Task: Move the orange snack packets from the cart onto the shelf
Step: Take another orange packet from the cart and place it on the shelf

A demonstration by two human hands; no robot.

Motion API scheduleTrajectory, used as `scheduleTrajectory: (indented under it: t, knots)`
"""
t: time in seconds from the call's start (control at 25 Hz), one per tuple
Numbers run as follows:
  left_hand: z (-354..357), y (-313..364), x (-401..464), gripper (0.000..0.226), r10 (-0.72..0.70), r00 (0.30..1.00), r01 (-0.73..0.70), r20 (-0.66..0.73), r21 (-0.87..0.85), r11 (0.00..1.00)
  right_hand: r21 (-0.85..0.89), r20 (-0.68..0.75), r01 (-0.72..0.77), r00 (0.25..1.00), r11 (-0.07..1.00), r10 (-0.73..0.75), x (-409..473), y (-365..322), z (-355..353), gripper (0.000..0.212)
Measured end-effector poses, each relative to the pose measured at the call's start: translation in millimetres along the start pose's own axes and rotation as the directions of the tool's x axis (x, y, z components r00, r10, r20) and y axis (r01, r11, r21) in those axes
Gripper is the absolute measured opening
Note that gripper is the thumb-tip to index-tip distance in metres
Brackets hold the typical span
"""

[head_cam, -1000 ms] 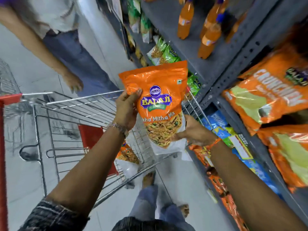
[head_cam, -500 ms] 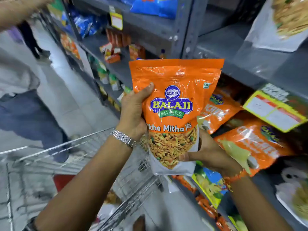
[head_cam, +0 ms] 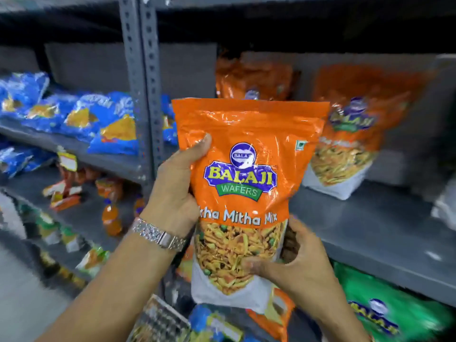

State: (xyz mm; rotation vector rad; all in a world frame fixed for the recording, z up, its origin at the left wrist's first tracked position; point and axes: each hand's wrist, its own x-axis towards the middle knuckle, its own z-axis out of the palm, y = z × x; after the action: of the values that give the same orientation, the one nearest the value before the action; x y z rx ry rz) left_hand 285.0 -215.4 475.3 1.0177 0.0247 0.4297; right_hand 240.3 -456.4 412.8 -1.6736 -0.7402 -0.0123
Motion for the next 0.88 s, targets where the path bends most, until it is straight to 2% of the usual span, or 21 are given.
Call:
scheduleTrajectory:
  t: [0.12, 0.28, 0.44, 0.68, 0.88]
  knots:
    - [55, 5, 12, 0.068, 0.031, 0.997, -0.028, 0.074, -0.043, 0.999, -0.030, -0.162, 0.083, 0.983, 0.996, -0.087, 11, -13, -37, 0.068]
    - [126, 15, 9, 0.064, -0.013, 0.987, 0.036, 0.162, -0.143, 0.989, -0.053, -0.236, 0.100, 0.966, 0.994, -0.110, 28, -22, -81, 0.062]
    - [173, 10, 16, 0.056, -0.002, 0.982, 0.031, 0.191, -0.145, 0.989, -0.038, -0.311, 0.061, 0.948, 0.997, -0.070, 50, -15, -122, 0.055]
    - [206, -24, 45, 0.020, -0.008, 0.981, 0.019, 0.196, -0.053, 0.998, -0.004, -0.353, -0.006, 0.935, 1.000, 0.004, 72, 10, -170, 0.057]
    - [207, -43, 60, 0.015, -0.008, 0.983, 0.010, 0.185, -0.014, 1.000, 0.044, -0.357, -0.042, 0.932, 0.998, 0.055, 81, 29, -175, 0.061]
